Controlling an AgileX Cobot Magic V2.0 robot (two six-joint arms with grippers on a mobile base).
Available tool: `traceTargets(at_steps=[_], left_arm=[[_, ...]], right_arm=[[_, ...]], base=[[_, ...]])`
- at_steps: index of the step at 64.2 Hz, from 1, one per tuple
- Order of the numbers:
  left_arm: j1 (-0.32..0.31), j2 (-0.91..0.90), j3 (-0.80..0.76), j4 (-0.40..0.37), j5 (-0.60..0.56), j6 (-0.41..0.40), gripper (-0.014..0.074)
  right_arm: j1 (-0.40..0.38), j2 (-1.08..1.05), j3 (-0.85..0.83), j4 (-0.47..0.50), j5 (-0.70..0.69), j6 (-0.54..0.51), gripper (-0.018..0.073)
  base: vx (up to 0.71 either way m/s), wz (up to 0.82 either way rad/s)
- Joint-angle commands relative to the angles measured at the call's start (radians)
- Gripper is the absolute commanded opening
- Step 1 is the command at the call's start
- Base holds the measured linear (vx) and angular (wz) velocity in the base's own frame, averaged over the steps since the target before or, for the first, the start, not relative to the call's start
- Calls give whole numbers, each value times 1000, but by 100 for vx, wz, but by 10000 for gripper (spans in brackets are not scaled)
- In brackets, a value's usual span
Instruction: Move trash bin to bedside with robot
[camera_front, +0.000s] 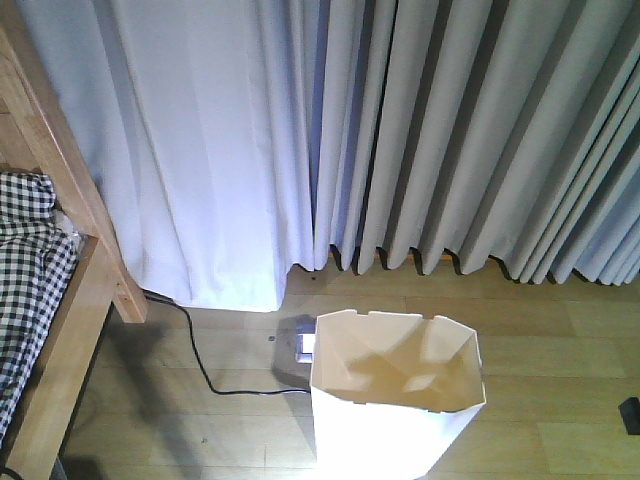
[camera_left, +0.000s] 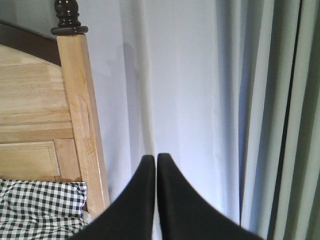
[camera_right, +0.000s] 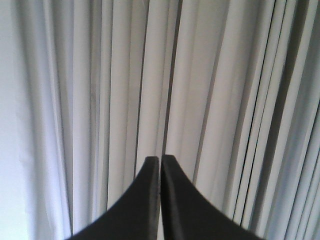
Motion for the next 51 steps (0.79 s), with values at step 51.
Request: traceTargets(at_steps=[51], left_arm=[[-6,-7,12,-9,-74,-14,-6]], right_arm=[[-5,-11,1,-13,-61,0,-8]], base=[[0,0]])
